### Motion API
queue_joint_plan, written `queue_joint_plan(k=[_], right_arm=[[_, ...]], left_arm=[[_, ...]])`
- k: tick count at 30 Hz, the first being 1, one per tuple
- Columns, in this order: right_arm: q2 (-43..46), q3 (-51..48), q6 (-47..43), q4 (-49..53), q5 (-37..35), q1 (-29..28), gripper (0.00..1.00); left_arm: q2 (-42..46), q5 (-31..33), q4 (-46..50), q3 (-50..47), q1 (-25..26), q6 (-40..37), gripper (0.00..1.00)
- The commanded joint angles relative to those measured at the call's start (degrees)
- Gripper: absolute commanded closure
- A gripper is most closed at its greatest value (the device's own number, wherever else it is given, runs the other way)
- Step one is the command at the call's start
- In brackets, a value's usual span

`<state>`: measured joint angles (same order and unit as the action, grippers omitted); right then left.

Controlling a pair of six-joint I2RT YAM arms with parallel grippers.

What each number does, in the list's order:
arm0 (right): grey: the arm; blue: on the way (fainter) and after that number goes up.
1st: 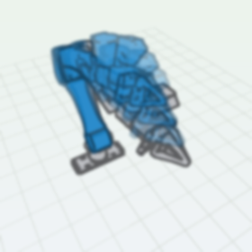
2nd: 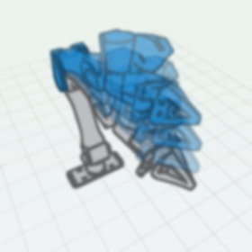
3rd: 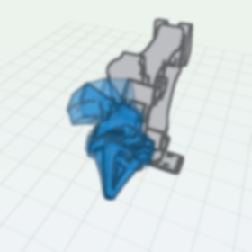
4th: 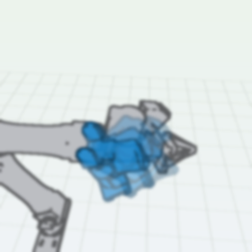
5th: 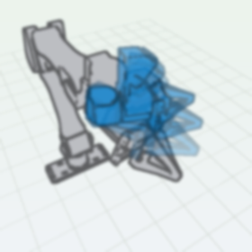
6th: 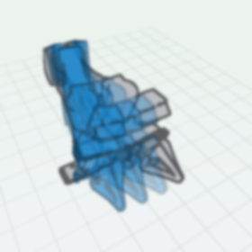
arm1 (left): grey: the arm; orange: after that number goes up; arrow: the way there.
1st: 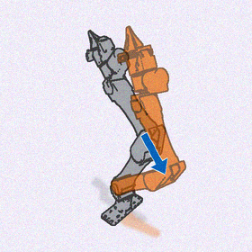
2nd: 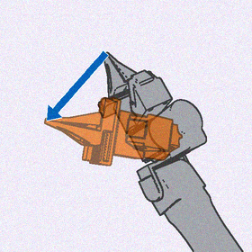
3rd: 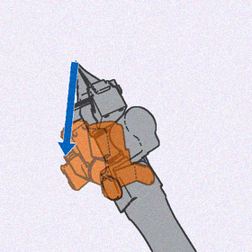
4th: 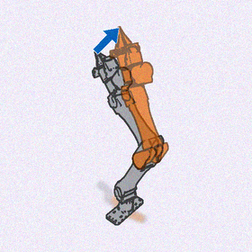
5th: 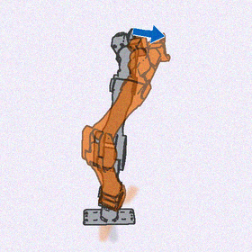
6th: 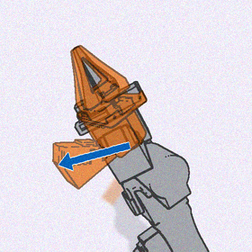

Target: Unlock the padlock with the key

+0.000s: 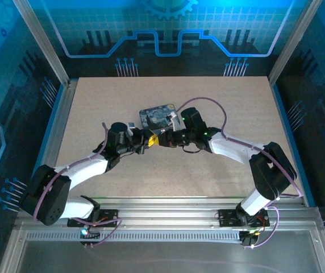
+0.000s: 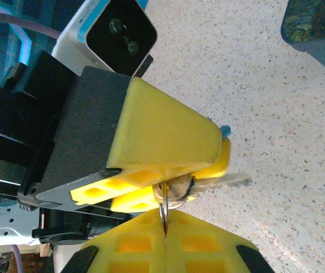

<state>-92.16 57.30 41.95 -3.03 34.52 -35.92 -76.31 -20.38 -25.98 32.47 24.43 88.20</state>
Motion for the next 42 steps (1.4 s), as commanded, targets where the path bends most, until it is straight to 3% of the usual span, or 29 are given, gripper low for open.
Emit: queue_joint_plan(k=[1, 7, 12, 16, 23, 31, 42], right_arm=[[1.36, -0.66, -1.25, 0.65, -0.38, 0.64, 1.0], [2.33, -1.53, -1.59, 0.83, -0.44, 1.36, 1.0], [3.36, -2.04, -2.41, 2.23, -0.27, 2.38, 1.0], [5.38, -3.06, -3.29, 3.28, 1.21, 4.27, 0.81], [10.44, -6.58, -3.03, 2.92, 2.68, 7.71, 0.7], [8.34, -8.45, -3.15, -2.15, 7.39, 7.19, 0.59], [4.58, -9.72, -1.9, -8.89, 10.98, 8.86, 0.59]], left_arm=[[1.52, -1.06, 0.58, -0.63, -0.53, -2.05, 0.9], [2.05, -1.13, 1.44, -0.65, -0.54, -3.86, 1.0], [2.22, -2.76, 3.5, 1.47, -0.69, -10.85, 1.0], [0.68, -5.75, 5.94, 4.54, -0.93, -22.18, 1.0], [0.31, -7.2, 5.5, 5.26, -0.92, -31.51, 1.0], [-2.5, -14.59, -0.59, 6.79, -0.87, -36.07, 1.0], [-3.38, -20.04, -1.8, 7.06, -0.88, -37.78, 1.0]])
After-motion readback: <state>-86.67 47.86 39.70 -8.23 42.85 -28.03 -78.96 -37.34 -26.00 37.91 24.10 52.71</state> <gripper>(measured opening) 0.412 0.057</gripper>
